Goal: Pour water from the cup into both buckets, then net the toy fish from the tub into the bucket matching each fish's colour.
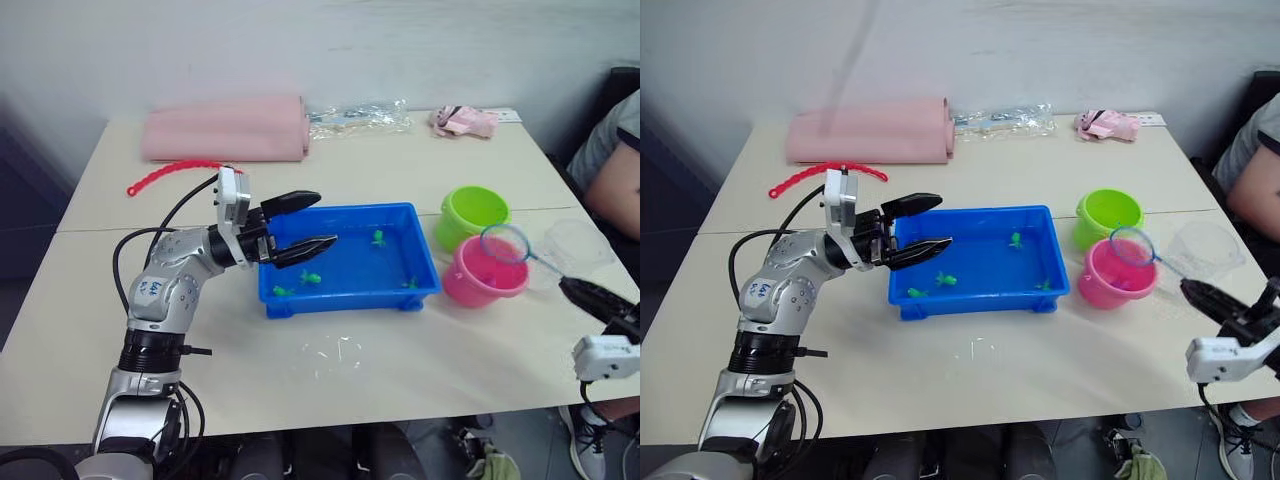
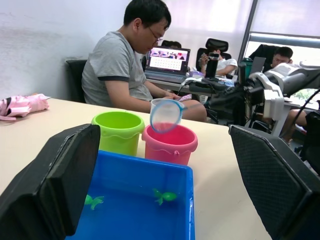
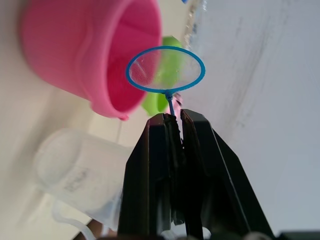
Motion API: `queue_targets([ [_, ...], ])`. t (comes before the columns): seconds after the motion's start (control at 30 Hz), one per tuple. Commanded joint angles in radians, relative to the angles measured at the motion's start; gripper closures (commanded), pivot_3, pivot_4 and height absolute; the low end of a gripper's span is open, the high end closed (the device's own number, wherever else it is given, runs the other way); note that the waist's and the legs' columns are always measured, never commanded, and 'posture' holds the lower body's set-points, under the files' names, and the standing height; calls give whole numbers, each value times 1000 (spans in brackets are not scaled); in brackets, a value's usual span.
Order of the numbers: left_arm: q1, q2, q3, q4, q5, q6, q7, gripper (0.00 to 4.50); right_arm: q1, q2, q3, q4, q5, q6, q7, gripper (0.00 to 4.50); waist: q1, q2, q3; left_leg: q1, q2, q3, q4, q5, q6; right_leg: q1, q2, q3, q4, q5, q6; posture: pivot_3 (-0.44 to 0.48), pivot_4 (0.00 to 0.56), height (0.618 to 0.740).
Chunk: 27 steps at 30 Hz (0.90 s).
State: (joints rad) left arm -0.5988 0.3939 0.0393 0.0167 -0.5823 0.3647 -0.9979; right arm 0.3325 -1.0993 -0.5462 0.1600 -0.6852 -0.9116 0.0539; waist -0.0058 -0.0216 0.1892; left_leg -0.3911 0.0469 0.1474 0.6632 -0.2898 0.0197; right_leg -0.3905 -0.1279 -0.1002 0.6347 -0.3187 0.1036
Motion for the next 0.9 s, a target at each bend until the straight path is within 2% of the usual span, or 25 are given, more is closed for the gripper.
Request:
queue_targets([
  [0.03, 8, -1, 13, -20, -5, -11, 4, 23, 19, 17, -38, -5, 28, 1, -31, 4500, 2, 0, 0, 0, 0, 0, 0, 0, 0, 0, 0, 0, 0, 0, 0, 0, 150, 740],
  [0.1, 13, 5, 16, -24, -6, -8, 3, 23, 20, 15, -48, -16, 134, 2, 12, 4500, 2, 0, 0, 0, 0, 0, 0, 0, 0, 0, 0, 0, 0, 0, 0, 0, 150, 740],
  [0.3, 37, 46, 42, -29, -10, -3, -11, 23, 63, -95, 76, -169, 682, 103, 278, 4500, 1, 0, 0, 0, 0, 0, 0, 0, 0, 0, 0, 0, 0, 0, 0, 0, 150, 740],
  [0.37, 47, 62, 53, -27, -11, -2, -16, 23, 15, -154, 140, -283, 931, 284, 440, 4500, 0, 0, 0, 0, 0, 0, 0, 0, 0, 0, 0, 0, 0, 0, 0, 0, 150, 740],
  [0.4, 52, 70, 58, -25, -9, -4, -16, 23, -59, -186, 184, -329, 1012, 363, 485, 4500, 0, 0, 0, 0, 0, 0, 0, 0, 0, 0, 0, 0, 0, 0, 0, 0, 150, 740],
  [0.47, 58, 80, 64, -25, -6, -6, -13, 23, -170, -224, 256, -394, 1147, 518, 547, 4500, -3, 0, 0, 0, 0, 0, 0, 0, 0, 0, 0, 0, 0, 0, 0, 0, 150, 740],
  [0.53, 64, 85, 66, -31, -5, -7, -8, 23, -227, -264, 311, -417, 1208, 591, 597, 4500, -11, 0, 0, 1, 1, 0, 0, 0, 0, 0, 0, 0, 0, 0, 0, 0, 150, 740],
  [0.57, 68, 86, 69, -37, -5, -5, -2, 23, -302, -270, 366, -417, 1179, 621, 641, 4500, -13, 0, 0, 1, 1, 0, 0, 0, 1, 1, 0, 0, 1, 0, 0, 0, 150, 740],
  [0.67, 81, 93, 72, -58, -3, -1, 8, 23, -592, -189, 524, -360, 974, 675, 756, 4500, -22, 0, 0, 2, 1, 0, 1, 0, 1, 1, -1, 0, 2, 0, 0, 0, 150, 740],
  [0.77, 91, 99, 75, -80, -5, 6, 14, 23, -852, -109, 663, -243, 769, 624, 878, 4500, -15, 0, 0, 1, 1, -2, 1, 0, 2, 1, -2, -2, 2, 0, -1, 0, 150, 740],
  [0.9, 96, 102, 76, -98, -12, 14, 28, 23, -1108, -31, 808, -38, 653, 493, 1045, 4500, 2, 0, 1, -7, 0, -1, 5, -2, 4, -4, -2, -4, -2, 2, 1, 0, 150, 740],
])
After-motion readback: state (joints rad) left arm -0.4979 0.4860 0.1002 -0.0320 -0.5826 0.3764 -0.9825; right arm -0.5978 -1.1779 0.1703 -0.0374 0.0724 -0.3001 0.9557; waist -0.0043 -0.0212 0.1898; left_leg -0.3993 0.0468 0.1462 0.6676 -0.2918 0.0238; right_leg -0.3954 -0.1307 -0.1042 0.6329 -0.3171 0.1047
